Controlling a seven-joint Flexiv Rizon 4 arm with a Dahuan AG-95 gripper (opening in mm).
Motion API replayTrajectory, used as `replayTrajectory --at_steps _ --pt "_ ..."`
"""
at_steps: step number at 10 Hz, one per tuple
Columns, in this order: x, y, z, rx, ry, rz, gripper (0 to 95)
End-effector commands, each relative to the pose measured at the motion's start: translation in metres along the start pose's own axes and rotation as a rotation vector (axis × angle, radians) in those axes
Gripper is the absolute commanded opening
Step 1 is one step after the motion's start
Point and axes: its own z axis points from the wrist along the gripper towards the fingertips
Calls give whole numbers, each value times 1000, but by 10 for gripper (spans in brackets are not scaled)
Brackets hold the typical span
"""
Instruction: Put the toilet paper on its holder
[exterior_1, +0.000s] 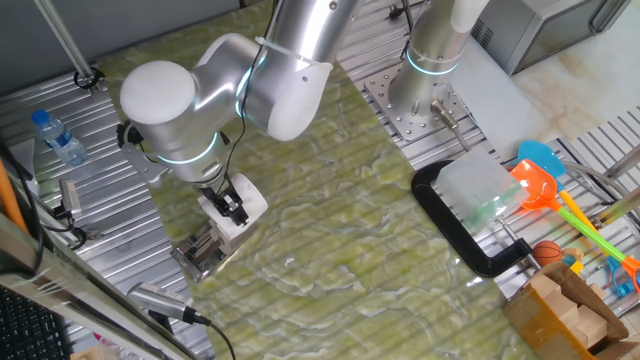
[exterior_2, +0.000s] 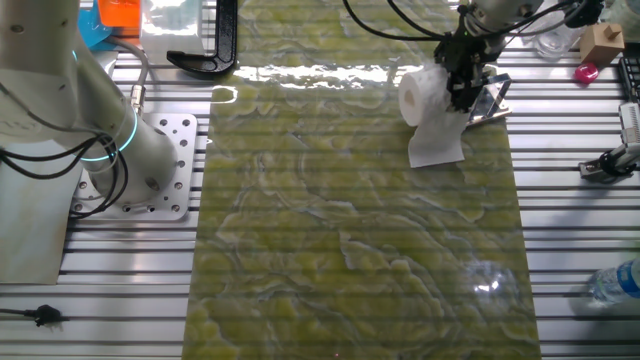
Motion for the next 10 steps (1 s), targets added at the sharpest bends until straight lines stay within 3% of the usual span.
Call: replayTrajectory --at_steps 1,6,10 --pt "1 0 1 5 2 -5 0" --pt "2 0 3 7 -5 -8 0" --pt "-8 3 1 7 -5 -7 0"
